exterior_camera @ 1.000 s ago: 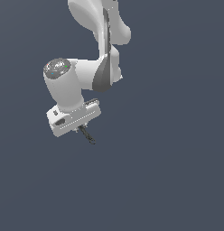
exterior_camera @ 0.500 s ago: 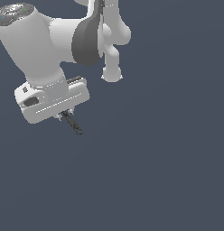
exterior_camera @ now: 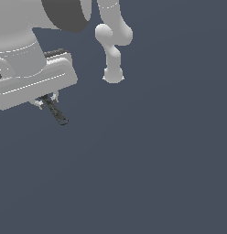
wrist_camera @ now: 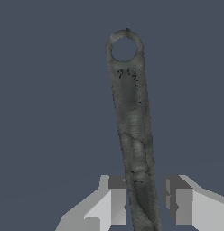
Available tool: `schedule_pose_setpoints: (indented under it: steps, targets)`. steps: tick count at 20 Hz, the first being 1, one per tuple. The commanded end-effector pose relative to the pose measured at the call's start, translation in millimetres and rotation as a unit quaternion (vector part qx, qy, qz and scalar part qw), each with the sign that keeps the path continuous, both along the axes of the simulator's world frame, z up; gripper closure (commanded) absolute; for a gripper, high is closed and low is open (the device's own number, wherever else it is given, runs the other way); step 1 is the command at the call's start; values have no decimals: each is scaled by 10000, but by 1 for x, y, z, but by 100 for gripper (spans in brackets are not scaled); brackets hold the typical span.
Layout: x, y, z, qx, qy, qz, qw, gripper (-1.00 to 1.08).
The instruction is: Pick up the object and move it to a goal position.
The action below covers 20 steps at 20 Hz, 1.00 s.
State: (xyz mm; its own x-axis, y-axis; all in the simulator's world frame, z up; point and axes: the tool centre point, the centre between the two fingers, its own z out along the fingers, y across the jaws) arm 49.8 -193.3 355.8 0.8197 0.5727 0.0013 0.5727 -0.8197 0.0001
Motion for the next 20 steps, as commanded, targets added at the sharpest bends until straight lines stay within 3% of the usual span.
schedule_pose_setpoints:
  steps: [1, 10, 20]
  targets:
    - [3, -5, 16, 0, 5, 0, 10000, 108]
    - [10, -14, 47, -2, 5, -3, 10000, 108]
    - [12, -17, 55, -2, 5, -3, 10000, 108]
